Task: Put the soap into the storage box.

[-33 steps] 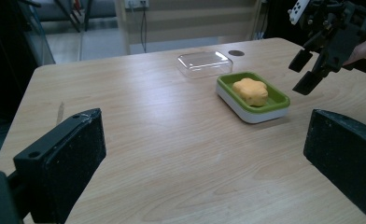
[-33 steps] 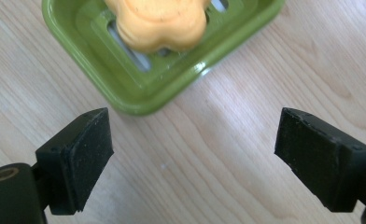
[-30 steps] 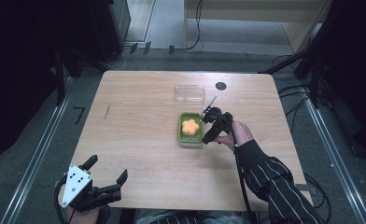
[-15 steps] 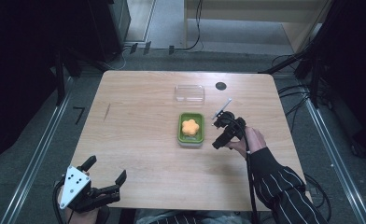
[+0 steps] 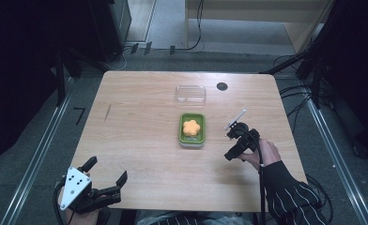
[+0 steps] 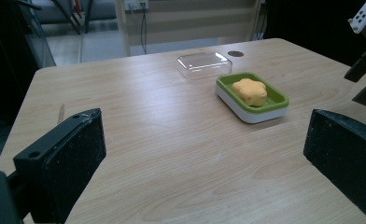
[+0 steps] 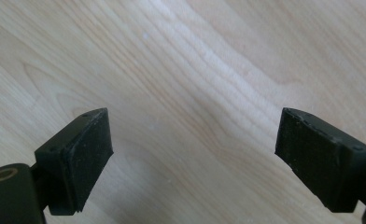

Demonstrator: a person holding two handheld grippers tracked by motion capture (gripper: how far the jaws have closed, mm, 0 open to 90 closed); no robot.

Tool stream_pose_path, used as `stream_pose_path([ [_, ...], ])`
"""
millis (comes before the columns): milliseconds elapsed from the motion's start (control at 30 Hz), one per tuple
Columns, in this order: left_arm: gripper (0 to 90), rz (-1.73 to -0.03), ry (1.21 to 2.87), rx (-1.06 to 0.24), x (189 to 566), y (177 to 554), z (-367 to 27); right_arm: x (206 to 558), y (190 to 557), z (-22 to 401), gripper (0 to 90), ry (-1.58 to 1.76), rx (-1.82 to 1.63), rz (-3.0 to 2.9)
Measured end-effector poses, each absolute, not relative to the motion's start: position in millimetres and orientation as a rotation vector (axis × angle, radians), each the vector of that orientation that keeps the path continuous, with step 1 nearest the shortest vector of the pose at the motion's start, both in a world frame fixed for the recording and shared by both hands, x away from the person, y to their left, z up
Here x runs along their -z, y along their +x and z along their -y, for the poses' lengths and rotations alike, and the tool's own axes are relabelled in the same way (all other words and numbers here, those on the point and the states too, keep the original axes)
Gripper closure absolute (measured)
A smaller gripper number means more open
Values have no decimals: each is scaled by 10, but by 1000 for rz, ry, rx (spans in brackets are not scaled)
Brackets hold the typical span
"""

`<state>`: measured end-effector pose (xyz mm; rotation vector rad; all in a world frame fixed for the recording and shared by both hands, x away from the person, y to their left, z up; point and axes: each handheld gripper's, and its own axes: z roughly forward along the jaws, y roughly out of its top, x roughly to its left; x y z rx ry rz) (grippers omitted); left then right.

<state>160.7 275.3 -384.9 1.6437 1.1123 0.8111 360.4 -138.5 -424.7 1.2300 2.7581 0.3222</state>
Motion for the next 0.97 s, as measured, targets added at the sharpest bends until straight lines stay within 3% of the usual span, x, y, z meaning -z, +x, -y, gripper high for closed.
stream_pose_path([
  [967,0,-1110,1653,-817,3843,1613,-2729,4526,3130,1779,92,1335,-297,-2781],
])
